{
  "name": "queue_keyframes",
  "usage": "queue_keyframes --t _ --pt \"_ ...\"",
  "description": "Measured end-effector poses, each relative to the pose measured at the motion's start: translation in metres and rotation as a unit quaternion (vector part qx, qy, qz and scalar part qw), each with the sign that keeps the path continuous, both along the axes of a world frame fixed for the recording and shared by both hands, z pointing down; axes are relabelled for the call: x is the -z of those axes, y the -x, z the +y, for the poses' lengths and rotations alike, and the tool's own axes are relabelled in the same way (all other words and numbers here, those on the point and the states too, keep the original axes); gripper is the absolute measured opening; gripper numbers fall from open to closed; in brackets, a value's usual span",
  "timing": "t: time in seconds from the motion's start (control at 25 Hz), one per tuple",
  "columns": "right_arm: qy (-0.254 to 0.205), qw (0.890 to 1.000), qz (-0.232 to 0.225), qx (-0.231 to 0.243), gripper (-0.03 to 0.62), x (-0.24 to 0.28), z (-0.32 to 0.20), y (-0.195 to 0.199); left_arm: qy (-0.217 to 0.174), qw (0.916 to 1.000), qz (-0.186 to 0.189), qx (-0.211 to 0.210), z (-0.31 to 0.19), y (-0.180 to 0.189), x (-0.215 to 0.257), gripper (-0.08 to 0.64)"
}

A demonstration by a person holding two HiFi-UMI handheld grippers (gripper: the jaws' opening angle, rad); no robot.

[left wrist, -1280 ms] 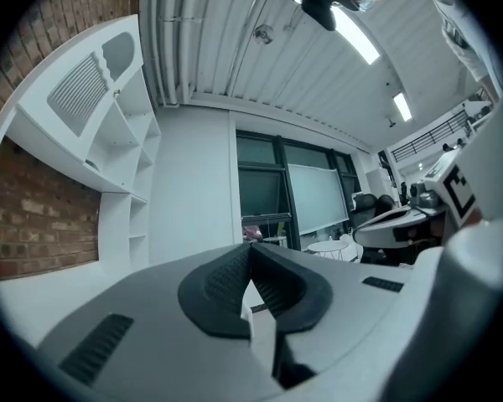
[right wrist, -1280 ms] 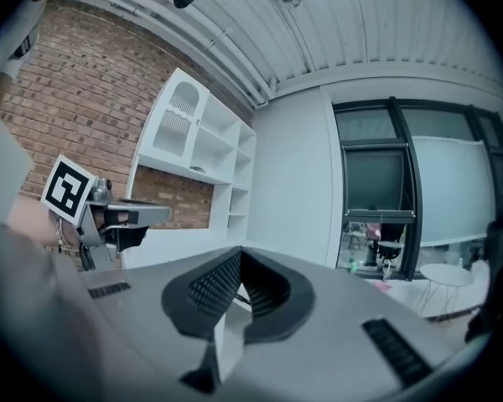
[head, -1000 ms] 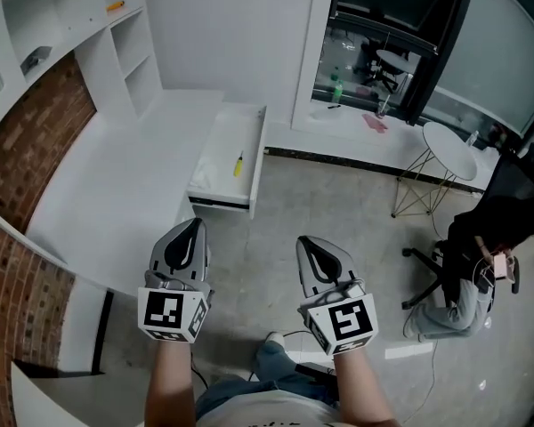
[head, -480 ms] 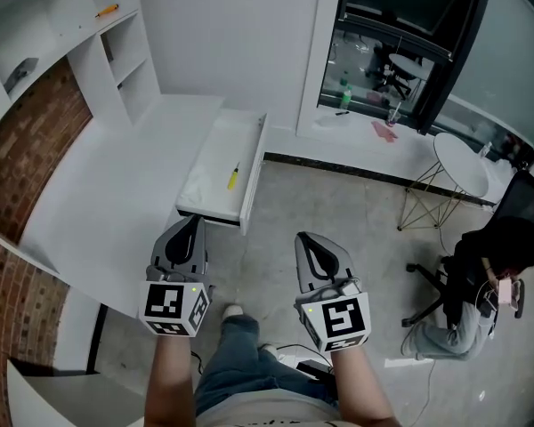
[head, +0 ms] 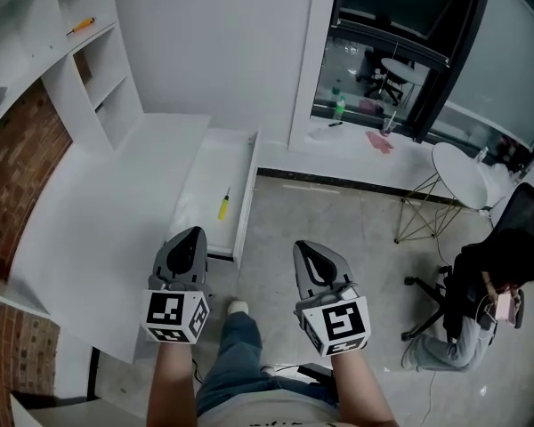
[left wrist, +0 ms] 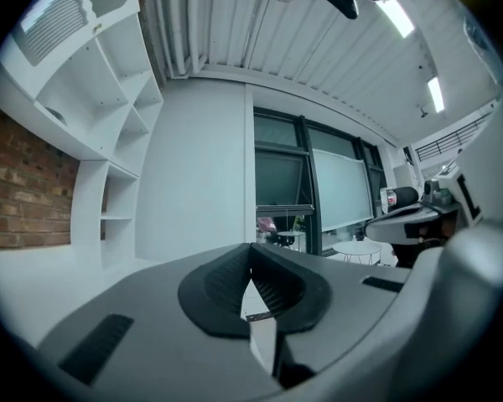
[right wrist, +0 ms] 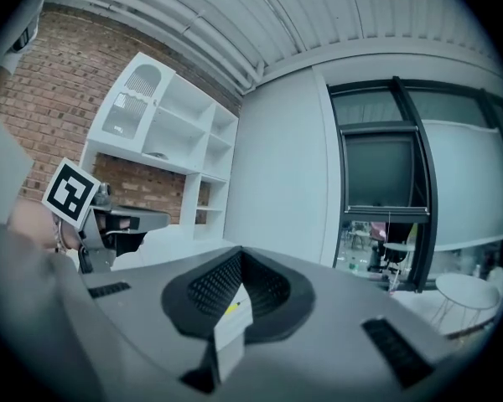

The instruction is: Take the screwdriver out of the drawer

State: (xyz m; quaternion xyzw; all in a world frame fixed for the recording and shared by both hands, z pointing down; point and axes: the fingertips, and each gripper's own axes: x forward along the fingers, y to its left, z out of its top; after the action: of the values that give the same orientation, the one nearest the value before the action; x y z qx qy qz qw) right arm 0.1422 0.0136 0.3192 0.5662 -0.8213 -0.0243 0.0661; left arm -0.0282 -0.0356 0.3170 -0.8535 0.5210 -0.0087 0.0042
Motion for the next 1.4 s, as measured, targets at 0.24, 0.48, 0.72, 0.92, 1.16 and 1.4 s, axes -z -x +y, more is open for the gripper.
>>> queue_keyframes --t 0.24,0.48,0.72,0.92,1.16,1.4 --pt "0.027 0.999 -0.035 -0.017 0.011 -0.010 -0.085 0.004 0.012 0.9992 0.018 -0.033 -0.090 0.008 -0.010 0.014" --pt "0.050 0.997 -0.032 -0.045 0.011 -0.020 -0.164 0.007 0.062 0.9955 0.010 -0.071 -0.177 0.009 -0.042 0.143" --pt "0.079 0.995 -0.024 -0.064 0.011 -0.036 -0.221 0.010 0.123 0.9877 -0.015 -0.095 -0.237 -0.003 -0.087 0.324" --pt "0.117 0.989 -0.024 -0.087 0.011 -0.066 -0.251 0.010 0.168 0.9798 -0.027 -0.106 -0.272 -0.002 -0.137 0.322" --pt "0.155 0.984 -0.017 -0.088 0.011 -0.120 -0.267 0.006 0.231 0.9673 -0.051 -0.092 -0.291 -0.003 -0.216 0.322" --pt "0.192 0.978 -0.008 -0.077 0.011 -0.181 -0.272 -0.004 0.302 0.9470 -0.079 -0.078 -0.292 -0.010 -0.287 0.321"
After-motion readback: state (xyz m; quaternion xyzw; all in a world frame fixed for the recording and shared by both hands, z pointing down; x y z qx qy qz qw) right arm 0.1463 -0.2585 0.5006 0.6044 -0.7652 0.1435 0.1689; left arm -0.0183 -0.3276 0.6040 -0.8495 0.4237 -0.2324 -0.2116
